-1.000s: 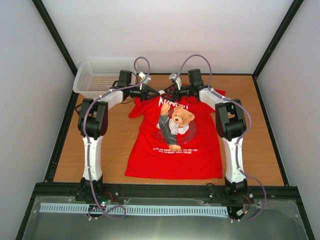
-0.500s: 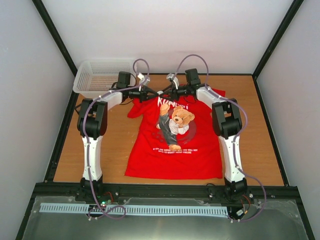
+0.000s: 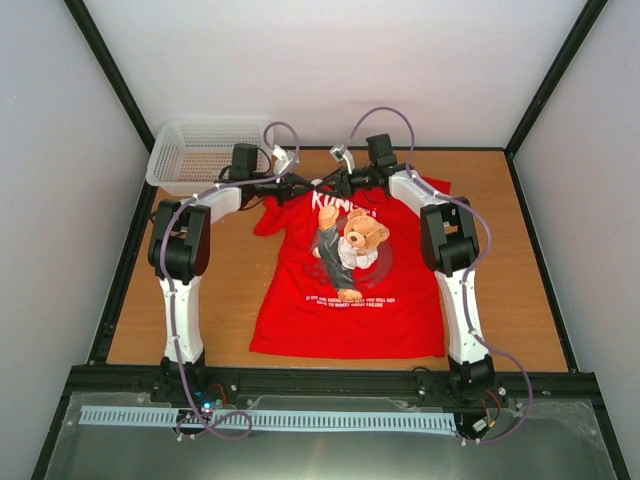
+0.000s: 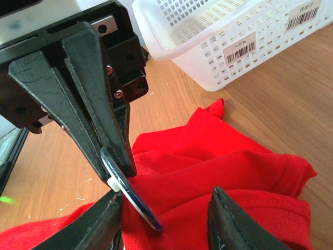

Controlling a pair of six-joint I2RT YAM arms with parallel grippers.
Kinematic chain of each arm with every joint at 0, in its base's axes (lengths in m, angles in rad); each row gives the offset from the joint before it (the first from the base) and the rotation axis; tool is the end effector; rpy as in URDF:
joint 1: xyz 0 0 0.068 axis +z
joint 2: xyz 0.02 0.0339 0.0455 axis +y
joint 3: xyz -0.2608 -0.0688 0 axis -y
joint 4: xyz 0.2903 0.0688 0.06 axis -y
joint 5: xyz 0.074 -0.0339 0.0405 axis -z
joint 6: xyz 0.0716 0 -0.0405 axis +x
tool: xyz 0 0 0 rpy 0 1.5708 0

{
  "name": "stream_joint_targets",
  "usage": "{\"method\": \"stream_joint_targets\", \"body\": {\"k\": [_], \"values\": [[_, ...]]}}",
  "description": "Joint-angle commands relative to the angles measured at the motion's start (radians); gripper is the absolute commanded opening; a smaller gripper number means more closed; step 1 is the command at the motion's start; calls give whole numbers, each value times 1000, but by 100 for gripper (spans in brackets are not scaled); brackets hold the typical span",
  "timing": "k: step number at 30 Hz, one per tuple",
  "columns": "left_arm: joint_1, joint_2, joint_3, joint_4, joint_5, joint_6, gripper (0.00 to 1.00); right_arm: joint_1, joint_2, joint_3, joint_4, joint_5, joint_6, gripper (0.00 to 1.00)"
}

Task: Pin the brooch onto the clothing

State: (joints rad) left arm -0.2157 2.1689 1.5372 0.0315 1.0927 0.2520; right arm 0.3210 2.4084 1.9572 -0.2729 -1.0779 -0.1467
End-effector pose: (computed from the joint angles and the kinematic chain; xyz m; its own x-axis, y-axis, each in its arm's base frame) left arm 0.4990 -0.1744 0.1456 -0.3313 0.1900 -0.9242 0.9260 0.2532 -0.2799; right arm 0.5324 0.2435 0.1440 -0.5085 -0.2420 -0.8264 -0.8591 0.2077 0.4678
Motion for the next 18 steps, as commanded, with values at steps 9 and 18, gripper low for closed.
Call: {"method": "stream_joint_targets", "body": {"k": [9, 18], "values": [[-65, -121, -83, 56, 106, 79, 1, -10, 84, 79, 55, 152, 195, 38], [-86, -143, -95, 49, 75, 121, 1, -14, 134, 165, -17, 153, 225, 38]]}}
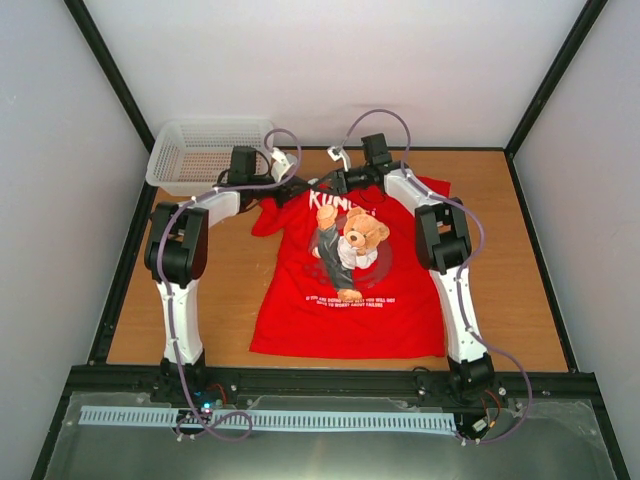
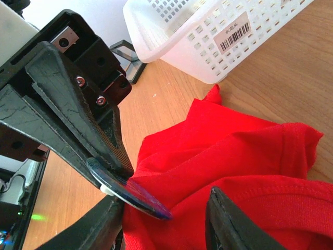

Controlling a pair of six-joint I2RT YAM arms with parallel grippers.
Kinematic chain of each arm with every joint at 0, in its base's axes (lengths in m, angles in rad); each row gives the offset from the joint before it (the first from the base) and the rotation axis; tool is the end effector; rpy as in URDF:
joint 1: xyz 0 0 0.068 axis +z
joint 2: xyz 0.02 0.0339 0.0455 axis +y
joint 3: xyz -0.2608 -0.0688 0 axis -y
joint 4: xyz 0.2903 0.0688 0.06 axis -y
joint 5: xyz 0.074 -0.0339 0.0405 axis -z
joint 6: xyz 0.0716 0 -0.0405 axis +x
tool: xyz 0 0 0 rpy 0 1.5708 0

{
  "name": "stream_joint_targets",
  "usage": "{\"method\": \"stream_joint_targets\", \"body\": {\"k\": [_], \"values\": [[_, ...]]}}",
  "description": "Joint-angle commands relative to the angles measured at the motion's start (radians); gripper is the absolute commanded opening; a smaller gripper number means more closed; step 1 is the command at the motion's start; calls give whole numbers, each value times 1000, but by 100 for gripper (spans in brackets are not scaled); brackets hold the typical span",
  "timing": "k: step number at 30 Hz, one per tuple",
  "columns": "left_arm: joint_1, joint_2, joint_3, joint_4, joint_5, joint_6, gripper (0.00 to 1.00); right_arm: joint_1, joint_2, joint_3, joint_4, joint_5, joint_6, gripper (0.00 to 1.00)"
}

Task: Pin the brooch onto the clothing

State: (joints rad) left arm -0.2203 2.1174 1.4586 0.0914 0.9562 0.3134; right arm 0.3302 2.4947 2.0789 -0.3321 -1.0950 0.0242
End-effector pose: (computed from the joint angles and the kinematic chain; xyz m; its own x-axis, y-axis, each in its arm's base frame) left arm 0.4937 -0.1705 0.1441 -0.2528 0.2388 -0.9376 0.9211 0.3559 -0.1577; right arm 0.5434 0.2535 0.1357 -0.6617 -0.2151 -0.7183 -0.7492 0.2273 0.6221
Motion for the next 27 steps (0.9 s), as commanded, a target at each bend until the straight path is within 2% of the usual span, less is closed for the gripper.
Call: {"method": "stream_joint_targets", "body": {"k": [1, 8, 14, 22, 27], "values": [[-87, -96, -20, -12, 203, 70, 1, -23, 52, 48, 39, 167, 57, 38], [-113, -132, -39, -16, 151, 126, 1, -29, 76, 80, 29, 152, 96, 38], [-116, -174, -115, 81, 120, 103, 1, -39, 78, 72, 66, 193, 187, 37], [-118, -187, -141, 119, 101, 76, 1, -49, 63, 28, 148, 227, 294, 37], [-116, -172, -137, 112, 70, 59, 1, -52, 11, -68, 255, 215, 300, 45]]}}
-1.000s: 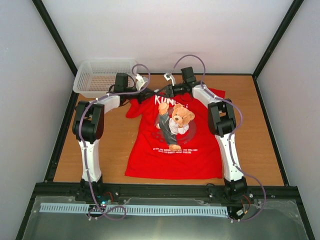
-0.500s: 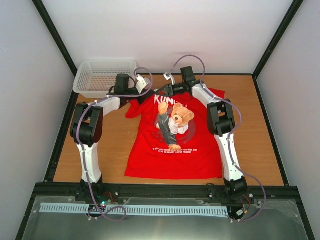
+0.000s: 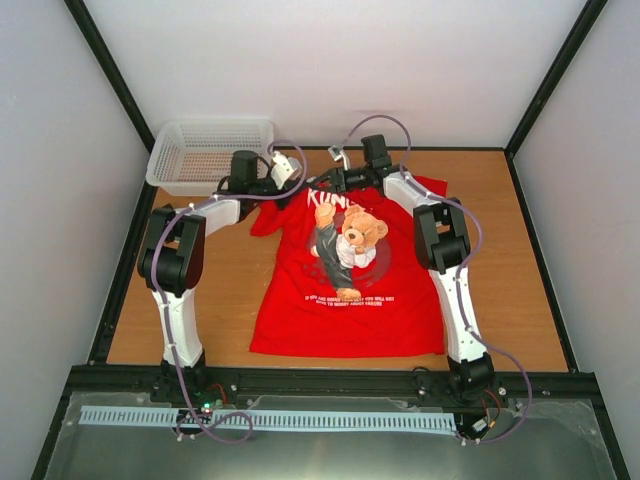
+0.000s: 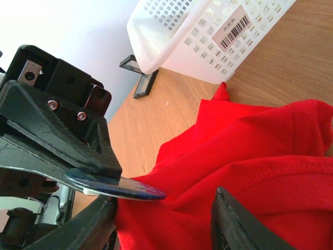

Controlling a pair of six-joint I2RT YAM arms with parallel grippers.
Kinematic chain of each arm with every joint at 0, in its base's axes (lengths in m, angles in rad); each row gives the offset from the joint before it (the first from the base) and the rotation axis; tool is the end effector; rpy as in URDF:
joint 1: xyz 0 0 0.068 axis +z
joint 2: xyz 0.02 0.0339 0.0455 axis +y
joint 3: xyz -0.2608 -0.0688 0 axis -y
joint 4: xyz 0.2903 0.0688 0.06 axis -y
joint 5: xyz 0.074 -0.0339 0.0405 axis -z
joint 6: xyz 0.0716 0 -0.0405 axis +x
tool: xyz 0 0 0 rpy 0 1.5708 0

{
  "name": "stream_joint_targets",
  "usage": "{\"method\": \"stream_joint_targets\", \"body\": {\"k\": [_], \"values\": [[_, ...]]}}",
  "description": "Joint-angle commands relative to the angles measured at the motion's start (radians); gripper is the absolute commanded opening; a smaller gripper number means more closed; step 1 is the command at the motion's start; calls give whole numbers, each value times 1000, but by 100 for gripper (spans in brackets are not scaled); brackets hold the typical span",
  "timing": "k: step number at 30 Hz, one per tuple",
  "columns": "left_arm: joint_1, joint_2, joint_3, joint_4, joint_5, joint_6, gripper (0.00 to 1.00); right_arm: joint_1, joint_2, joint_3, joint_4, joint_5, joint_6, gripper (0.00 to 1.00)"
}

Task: Pin the brooch onto the clothing

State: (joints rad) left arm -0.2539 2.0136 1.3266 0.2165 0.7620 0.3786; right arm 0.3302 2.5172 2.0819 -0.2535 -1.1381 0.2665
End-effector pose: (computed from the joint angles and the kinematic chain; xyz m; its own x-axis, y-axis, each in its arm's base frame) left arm 0.4777 -0.1750 0.1544 -0.1204 0.3075 -0.9439 0.8845 0.4650 0.0387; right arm 0.5469 0.2562 0.1318 -0.7905 -0.1542 -0.5928 -0.6124 0.2177 0.7600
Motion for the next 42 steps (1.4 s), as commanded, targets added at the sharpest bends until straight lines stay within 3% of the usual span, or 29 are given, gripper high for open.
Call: {"method": "stream_joint_targets", "body": {"k": [1, 4, 8, 12, 14, 16, 17, 20, 24, 27, 34, 39, 42], "values": [[-81, -66, -6, -11, 239, -8, 1, -52, -28, -95, 196, 254, 49, 48], [-79, -65, -23, 4, 152, 13, 1, -58, -67, -147, 228, 226, 5, 55], [-78, -56, -33, 24, 34, 69, 1, -77, -120, -172, 140, 207, -120, 66], [-77, -44, -27, 9, -47, 110, 1, -121, -243, -305, 68, 199, -249, 72], [-79, -40, -25, 7, -83, 128, 1, -151, -342, -417, 97, 213, -255, 80], [-79, -36, -19, 7, -121, 137, 1, -183, -429, -533, 147, 241, -251, 98], [-79, -33, -12, -3, -134, 146, 1, -198, -463, -594, 167, 271, -246, 100], [-86, -26, 1, -35, -189, 180, 1, -222, -523, -635, 139, 363, -288, 100], [-89, -36, -11, -48, -255, 206, 1, -220, -500, -552, -46, 607, -374, 100], [-105, -28, -11, -65, -338, 246, 2, -220, -441, -461, -155, 759, -431, 100], [-129, 30, -1, -45, -541, 313, 1, -220, -250, -222, -306, 959, -476, 99], [-131, 51, 14, -65, -543, 342, 2, -220, -79, 37, -502, 1058, -486, 90], [-135, 66, 37, -109, -492, 329, 5, -220, -33, 95, -544, 1085, -484, 79]]}}
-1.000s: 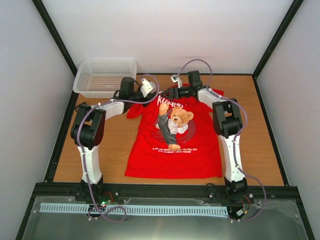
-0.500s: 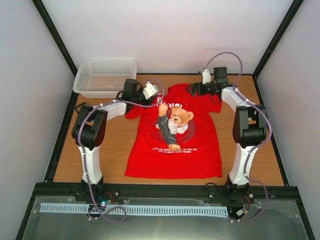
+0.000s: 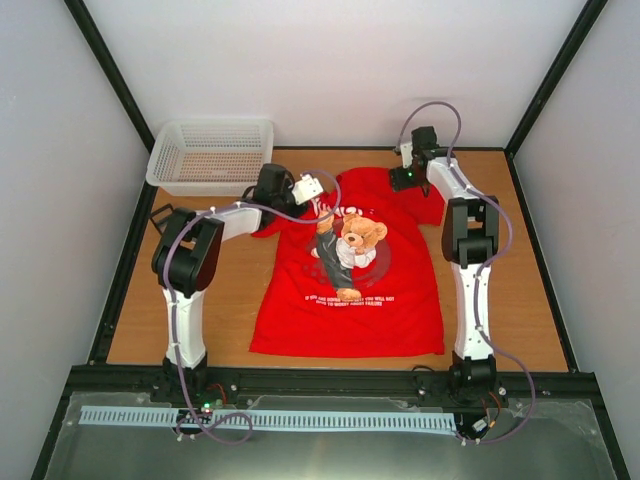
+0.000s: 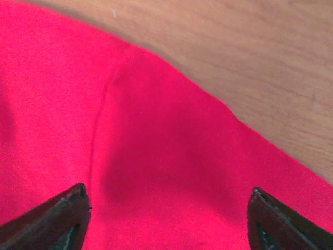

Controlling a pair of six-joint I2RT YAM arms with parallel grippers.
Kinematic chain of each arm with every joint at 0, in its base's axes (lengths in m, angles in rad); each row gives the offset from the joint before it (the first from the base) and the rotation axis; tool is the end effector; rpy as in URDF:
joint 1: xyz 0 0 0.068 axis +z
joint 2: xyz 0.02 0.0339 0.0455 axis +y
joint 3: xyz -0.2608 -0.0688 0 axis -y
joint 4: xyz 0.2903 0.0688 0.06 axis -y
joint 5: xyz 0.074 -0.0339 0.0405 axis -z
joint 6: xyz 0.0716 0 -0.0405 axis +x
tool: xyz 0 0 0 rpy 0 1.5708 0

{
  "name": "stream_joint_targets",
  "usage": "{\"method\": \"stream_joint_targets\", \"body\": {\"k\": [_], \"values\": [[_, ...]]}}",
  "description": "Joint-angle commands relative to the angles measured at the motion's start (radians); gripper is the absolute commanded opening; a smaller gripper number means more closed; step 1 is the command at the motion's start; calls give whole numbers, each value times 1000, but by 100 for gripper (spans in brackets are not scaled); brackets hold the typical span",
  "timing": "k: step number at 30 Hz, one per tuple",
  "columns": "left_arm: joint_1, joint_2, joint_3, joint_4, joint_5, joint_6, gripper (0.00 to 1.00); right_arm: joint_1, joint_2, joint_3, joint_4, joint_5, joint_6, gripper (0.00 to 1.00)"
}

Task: Pin the brooch onto the clothing

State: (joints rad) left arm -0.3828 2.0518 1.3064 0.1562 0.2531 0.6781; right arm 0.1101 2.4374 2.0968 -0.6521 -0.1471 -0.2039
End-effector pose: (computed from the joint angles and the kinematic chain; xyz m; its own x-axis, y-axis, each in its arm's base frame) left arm 0.4699 -0.2086 0.1123 -0.0534 0.6762 -0.7347 0.7554 0.5086 0.4132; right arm 0.5868 0.0754 0.1206 -0.7771 -0.2874 -0.5600 -0.3530 0.9356 0.0096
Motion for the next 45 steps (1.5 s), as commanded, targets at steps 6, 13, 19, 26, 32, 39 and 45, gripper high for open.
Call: {"method": "stream_joint_targets", "body": {"k": [6, 13, 19, 26, 32, 39, 45], "values": [[-8, 58, 98, -121, 55, -31, 9, -6, 74, 81, -155, 148, 9, 67], [-8, 38, 85, -99, 31, -50, 20, -64, 109, 76, -197, 232, 56, 67], [-8, 28, 109, -144, 195, -86, 29, -115, 126, 72, -186, 258, 46, 69], [36, 36, 197, -232, 413, -262, 45, -183, 164, 183, -187, 265, 26, 70], [110, 13, 252, -200, 406, -456, 52, -170, 158, 326, -243, 201, 10, 77], [111, 160, 423, -257, 268, -555, 50, -130, 7, 221, -190, 55, 80, 82], [84, 256, 520, -292, 272, -598, 21, -65, 15, 193, -193, -59, 90, 70]]}}
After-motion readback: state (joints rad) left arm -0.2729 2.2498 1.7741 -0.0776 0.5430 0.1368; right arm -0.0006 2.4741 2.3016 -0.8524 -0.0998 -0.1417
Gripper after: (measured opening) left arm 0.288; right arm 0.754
